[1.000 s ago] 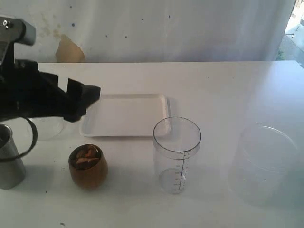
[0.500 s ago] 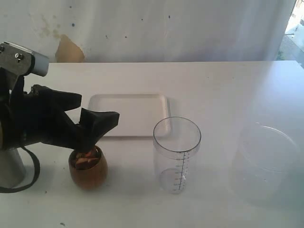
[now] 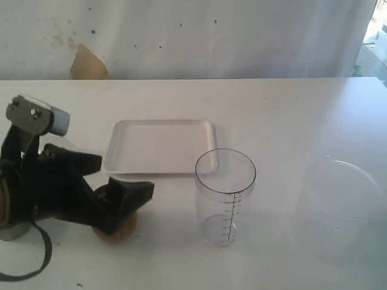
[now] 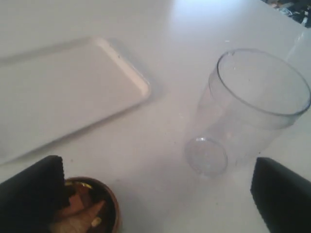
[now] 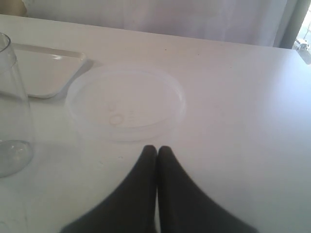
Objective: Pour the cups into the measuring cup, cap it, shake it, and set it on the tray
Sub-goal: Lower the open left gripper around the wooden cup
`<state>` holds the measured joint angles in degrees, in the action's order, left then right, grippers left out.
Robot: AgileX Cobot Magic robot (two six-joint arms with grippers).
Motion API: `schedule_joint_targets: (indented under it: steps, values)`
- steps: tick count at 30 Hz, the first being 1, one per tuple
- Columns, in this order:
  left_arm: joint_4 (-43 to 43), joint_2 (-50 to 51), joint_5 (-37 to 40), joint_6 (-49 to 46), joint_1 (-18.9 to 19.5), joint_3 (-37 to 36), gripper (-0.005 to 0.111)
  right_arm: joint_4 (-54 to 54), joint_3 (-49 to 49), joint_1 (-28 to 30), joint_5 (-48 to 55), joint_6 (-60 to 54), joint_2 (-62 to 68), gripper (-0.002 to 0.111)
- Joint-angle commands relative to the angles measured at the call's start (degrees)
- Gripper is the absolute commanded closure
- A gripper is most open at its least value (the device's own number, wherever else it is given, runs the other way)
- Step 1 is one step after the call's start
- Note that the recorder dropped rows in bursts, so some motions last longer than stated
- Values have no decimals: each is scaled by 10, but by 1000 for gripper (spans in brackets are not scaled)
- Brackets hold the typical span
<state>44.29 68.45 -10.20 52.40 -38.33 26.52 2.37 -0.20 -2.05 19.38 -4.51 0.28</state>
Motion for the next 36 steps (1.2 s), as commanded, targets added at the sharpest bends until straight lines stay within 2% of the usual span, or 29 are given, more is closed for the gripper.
schedule_joint_targets:
  steps: [1, 6, 8, 10, 20, 36]
  values:
    - [-84, 37, -57, -72, -1, -31, 2, -3, 2, -2, -1, 2, -3, 108]
    - [-325, 78, -110, -316, -1, -32, 2, -3, 2, -2, -1, 2, -3, 108]
    - [-403, 92, -122, -387, -1, -32, 2, -3, 2, -2, -1, 2, -3, 108]
    - [-443, 106, -126, -423, -1, -32, 2, -3, 2, -2, -1, 2, -3, 108]
    - [-447, 163, -194, -408, -1, -67, 2, -3, 2, -2, -1, 2, -3, 108]
    - [-453, 201, -266, -408, -1, -68, 2, -3, 2, -2, -1, 2, -3, 108]
